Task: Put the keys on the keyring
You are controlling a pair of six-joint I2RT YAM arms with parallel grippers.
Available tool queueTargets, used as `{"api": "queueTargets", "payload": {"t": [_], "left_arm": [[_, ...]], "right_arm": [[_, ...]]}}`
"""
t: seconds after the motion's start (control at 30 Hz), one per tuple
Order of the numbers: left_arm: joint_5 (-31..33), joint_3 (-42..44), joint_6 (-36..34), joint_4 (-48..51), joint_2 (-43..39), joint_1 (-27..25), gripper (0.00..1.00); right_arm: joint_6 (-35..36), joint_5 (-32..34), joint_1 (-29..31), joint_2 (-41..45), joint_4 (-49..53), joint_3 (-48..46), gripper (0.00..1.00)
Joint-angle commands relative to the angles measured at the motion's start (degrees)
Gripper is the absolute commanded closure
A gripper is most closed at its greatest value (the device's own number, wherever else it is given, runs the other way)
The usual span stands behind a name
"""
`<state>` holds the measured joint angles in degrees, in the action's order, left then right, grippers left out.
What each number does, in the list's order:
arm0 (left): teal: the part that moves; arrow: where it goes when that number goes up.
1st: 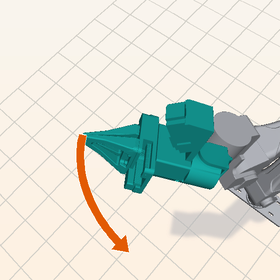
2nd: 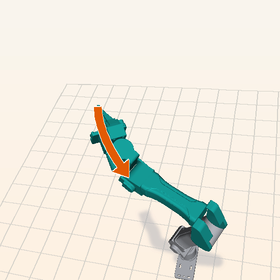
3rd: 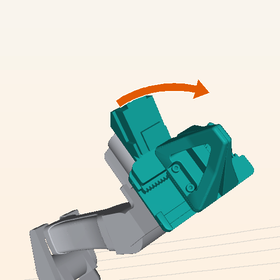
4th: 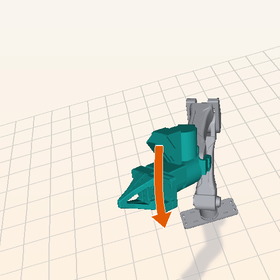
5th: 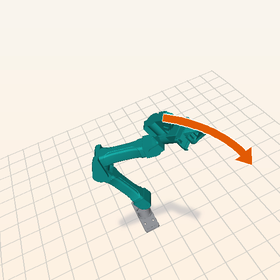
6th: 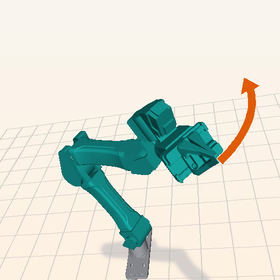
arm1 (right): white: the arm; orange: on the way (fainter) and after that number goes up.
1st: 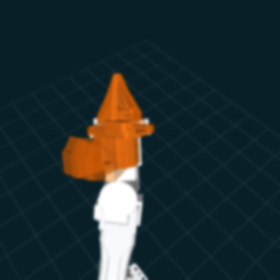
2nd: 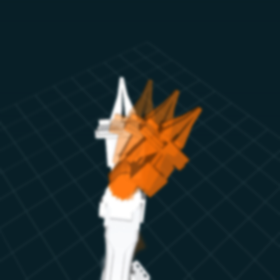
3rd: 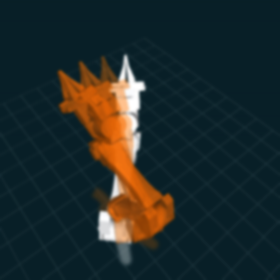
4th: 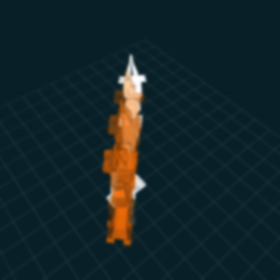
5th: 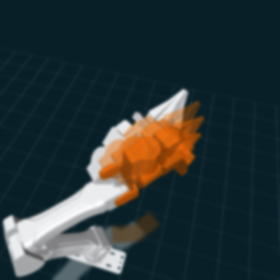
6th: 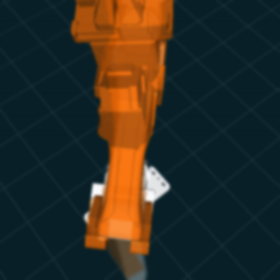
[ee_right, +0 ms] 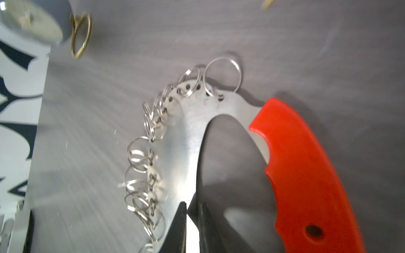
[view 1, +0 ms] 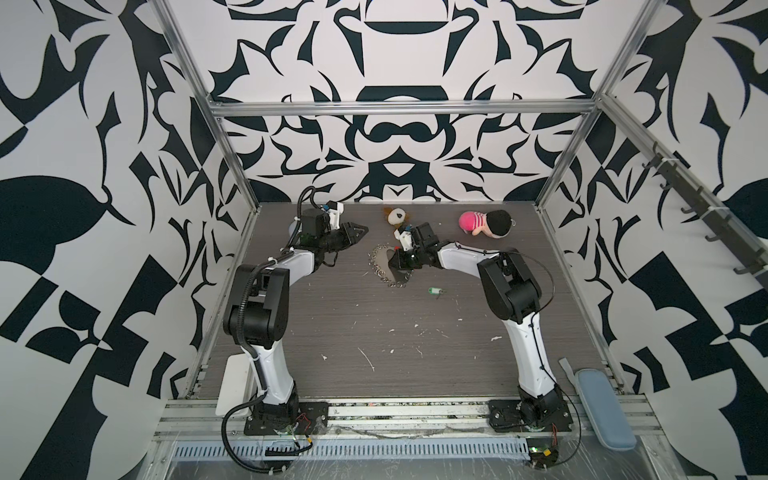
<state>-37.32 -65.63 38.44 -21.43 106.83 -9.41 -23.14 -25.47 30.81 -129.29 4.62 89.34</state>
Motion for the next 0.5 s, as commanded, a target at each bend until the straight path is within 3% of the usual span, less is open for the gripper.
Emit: {"api": "queueTargets", "payload": {"t": [0.0, 0.23, 0.33, 0.47], "left_arm": [[-0.2, 1.8, -0.9, -1.0, -2.4, 0.8, 0.66], [-0.1, 3.5, -0.6, -1.4, -4.3, 2.8, 0.67], [0.3, 4.8, -0.5, -1.4, -6.0, 4.1, 0.67], [1.1, 7.6, -0.8, -1.3, -9.0, 5.5, 0.67]], "right_arm": [[3.0, 1.7, 2.7, 2.2, 4.9, -3.3, 0.85], [1.6, 6.7, 3.2, 4.5, 5.6, 1.6, 0.85], [-6.4, 9.3, 3.3, 4.2, 4.3, 5.0, 0.85], [-23.5, 13.3, 4.2, 3.2, 1.8, 6.4, 0.84]]}}
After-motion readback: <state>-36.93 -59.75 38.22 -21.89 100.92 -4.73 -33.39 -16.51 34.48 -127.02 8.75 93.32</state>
